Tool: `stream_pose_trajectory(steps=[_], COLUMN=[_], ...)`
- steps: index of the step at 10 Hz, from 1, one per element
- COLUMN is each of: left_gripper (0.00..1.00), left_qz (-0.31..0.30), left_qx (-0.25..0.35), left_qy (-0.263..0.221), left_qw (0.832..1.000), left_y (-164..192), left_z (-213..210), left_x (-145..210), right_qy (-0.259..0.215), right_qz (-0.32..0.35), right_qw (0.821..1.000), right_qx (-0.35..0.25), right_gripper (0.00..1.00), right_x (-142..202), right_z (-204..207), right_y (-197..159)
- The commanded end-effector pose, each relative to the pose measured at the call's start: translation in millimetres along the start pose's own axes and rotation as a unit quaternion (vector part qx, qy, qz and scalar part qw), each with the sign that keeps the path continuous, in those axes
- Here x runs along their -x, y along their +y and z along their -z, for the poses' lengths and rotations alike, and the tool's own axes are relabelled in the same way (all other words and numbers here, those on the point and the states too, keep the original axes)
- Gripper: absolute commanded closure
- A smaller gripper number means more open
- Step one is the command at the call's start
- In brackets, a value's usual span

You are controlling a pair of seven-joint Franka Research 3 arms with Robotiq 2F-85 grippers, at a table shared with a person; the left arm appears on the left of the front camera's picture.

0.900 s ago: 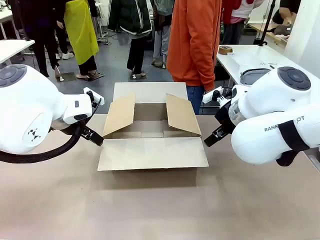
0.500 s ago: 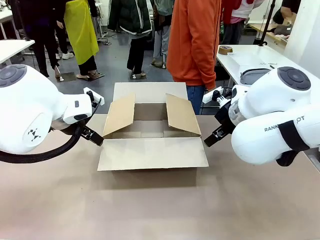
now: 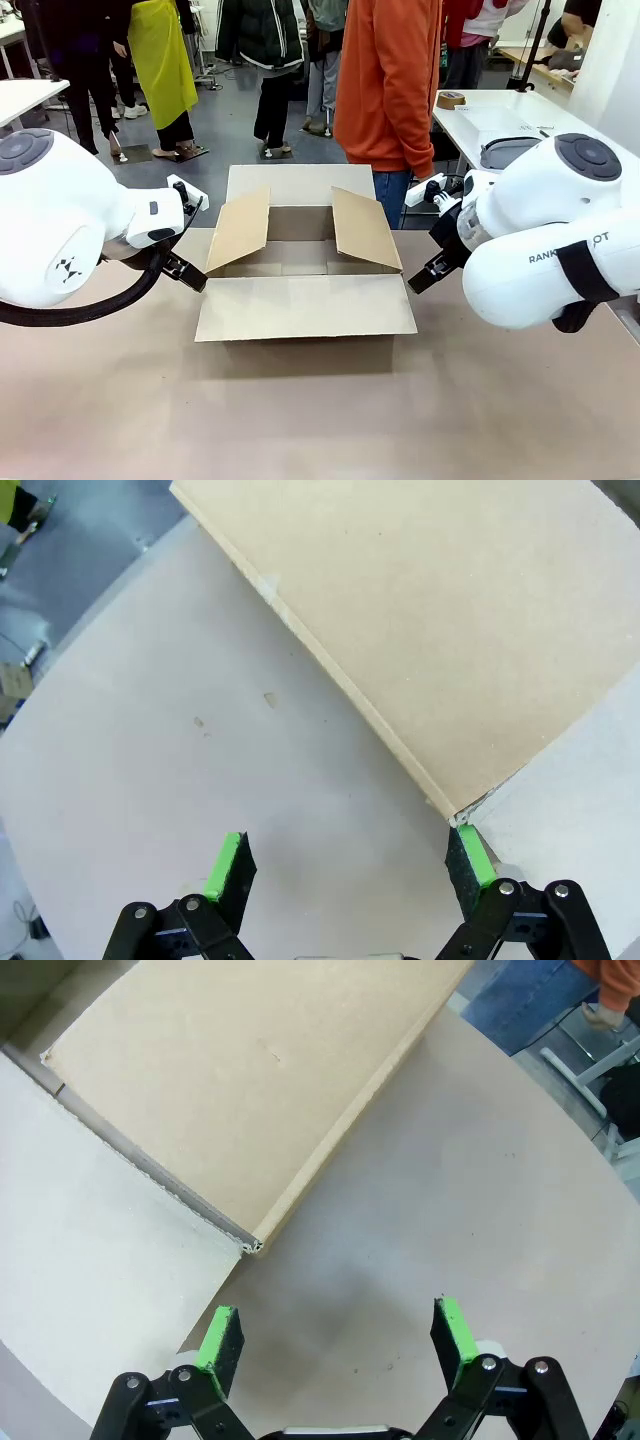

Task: Pack the gift set into the box.
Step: Place both hands on the side flaps of the Package Box and spread them outward.

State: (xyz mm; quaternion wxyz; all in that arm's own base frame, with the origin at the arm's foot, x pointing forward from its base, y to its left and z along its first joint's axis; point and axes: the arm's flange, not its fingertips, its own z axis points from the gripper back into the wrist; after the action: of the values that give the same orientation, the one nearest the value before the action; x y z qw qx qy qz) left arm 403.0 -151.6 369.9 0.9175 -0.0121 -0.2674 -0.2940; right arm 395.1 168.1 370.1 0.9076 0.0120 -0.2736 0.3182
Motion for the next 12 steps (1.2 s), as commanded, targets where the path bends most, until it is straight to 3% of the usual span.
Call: stream_pose_trajectory(steps=[1,5,7,8,9,11,12], left_gripper=[0.0,0.0,0.0,0.0,0.0,0.0,0.0], left_qz=[0.0,0.0,-0.029,-0.071,-0.11,-0.177,-0.225], left_qx=[0.0,0.0,0.008,-0.002,0.0,0.103,0.192], left_qy=[0.0,0.0,0.013,0.038,0.018,-0.01,-0.025], left_qw=[1.0,1.0,0.999,0.997,0.994,0.979,0.955], left_y=[0,0,10,18,27,66,98], left_z=[0,0,-67,-99,-124,-167,-186], left_x=[0,0,11,19,28,49,65], right_qy=[0.0,0.0,0.055,0.058,0.047,0.01,-0.015], right_qz=[0.0,0.0,0.067,0.102,0.139,0.248,0.293], right_qw=[1.0,1.0,0.995,0.992,0.987,0.964,0.947], right_qx=[0.0,0.0,-0.045,-0.052,-0.058,-0.098,-0.13], right_gripper=[0.0,0.0,0.0,0.0,0.0,0.0,0.0], right_x=[0,0,-10,-11,-7,16,36], right_z=[0,0,-53,-81,-108,-160,-185], right_y=[0,0,-22,-30,-40,-76,-98])
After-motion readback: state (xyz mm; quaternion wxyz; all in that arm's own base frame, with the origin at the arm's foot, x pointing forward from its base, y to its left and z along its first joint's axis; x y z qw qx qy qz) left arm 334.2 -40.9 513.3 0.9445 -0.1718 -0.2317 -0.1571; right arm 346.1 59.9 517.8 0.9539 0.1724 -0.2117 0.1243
